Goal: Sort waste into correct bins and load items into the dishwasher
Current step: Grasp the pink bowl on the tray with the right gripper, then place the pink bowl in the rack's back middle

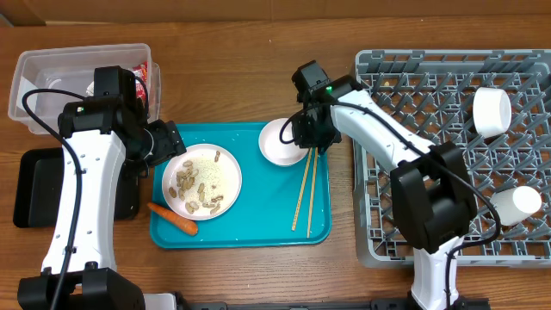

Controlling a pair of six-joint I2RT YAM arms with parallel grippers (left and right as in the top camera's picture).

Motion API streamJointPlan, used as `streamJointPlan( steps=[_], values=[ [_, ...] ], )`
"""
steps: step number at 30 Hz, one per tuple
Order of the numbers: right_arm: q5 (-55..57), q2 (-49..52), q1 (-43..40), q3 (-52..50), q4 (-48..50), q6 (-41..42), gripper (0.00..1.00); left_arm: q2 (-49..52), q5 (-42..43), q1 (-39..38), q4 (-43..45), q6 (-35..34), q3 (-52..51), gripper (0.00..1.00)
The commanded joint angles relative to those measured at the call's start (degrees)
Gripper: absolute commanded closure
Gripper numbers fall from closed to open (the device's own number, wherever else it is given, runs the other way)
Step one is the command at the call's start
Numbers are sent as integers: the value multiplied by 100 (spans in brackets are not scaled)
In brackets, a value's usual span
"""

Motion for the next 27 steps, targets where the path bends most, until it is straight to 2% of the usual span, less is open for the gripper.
streamJointPlan(
  steps=[1, 5, 13, 17, 20, 27],
  values=[
    [72, 11, 20, -28, 55, 129, 87, -125, -22, 13, -15, 131, 63, 16],
    [118, 11, 20, -28, 61, 129, 96, -125, -22, 13, -17, 131, 63, 17],
    [520, -175, -79, 393, -319, 142, 96, -125, -35, 13, -15, 247, 63, 17],
    [1598, -713, -229, 1132, -951, 76, 96, -125, -37, 13, -13, 262, 63, 17],
    [2850, -1294, -330, 1622, -1244, 76, 96, -125, -39, 13, 4, 260, 63, 17],
    [5062, -2223, -739, 1700, -1303, 76, 96, -125, -37, 13, 50, 260, 63, 17]
  ],
)
